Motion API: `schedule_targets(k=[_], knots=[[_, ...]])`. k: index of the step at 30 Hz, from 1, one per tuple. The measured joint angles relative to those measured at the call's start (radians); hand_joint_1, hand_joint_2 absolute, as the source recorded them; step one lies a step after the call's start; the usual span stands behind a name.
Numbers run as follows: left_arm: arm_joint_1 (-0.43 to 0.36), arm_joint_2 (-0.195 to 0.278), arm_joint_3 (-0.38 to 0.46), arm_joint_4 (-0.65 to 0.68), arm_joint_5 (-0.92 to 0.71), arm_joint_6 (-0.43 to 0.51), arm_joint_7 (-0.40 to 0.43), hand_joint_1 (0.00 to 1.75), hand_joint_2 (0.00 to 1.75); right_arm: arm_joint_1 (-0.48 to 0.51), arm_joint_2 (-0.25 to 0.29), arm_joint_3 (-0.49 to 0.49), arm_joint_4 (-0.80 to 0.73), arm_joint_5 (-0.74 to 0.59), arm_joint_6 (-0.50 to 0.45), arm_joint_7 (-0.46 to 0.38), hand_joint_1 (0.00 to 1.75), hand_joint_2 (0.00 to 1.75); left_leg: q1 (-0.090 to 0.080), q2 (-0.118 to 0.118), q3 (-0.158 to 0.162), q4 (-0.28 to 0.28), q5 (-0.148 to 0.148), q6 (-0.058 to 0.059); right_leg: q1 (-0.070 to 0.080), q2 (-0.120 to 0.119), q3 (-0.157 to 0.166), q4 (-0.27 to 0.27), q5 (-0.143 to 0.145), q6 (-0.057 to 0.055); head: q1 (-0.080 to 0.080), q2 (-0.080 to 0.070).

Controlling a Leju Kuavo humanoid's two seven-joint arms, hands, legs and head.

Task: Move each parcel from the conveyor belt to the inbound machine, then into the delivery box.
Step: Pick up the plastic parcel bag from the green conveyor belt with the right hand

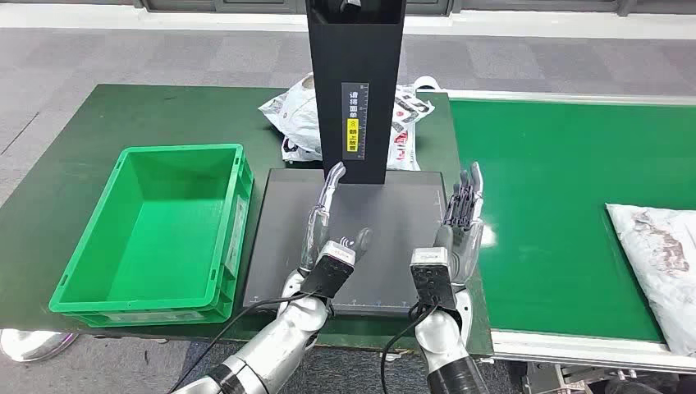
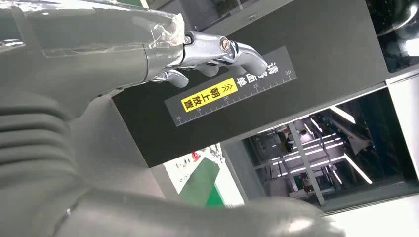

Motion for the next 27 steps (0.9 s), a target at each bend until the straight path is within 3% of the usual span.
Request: schedule_targets(k=[5, 19, 27], knots=[[0.000, 0.000, 0.000, 0.000, -0.001, 0.005, 0.000, 0.00, 1.75, 0.001, 0.002, -0.005, -0.008, 0.027, 0.000, 0.000, 0.00, 1.75, 0.000, 0.000, 0.000, 0.000, 0.000, 0.000, 0.000, 0.000, 0.000, 0.000, 0.000, 0.000, 0.000, 0.000], [-0.015, 0.000, 0.009, 0.036, -0.003, 0.018, 0.000, 0.00, 1.75, -0.041, -0.004, 0.002, 0.059, -0.207, 0.001, 0.001, 0.00, 1.75, 0.000, 0.000, 0.000, 0.000, 0.000, 0.000, 0.000, 0.000, 0.000, 0.000, 0.000, 0.000, 0.000, 0.000], [-0.058, 0.004, 0.071, 0.091, 0.033, -0.013, 0.000, 0.00, 1.75, -0.069, -0.021, -0.050, 0.102, -0.145, 0.000, 0.002, 0.00, 1.75, 0.000, 0.000, 0.000, 0.000, 0.000, 0.000, 0.000, 0.000, 0.000, 0.000, 0.000, 0.000, 0.000, 0.000]])
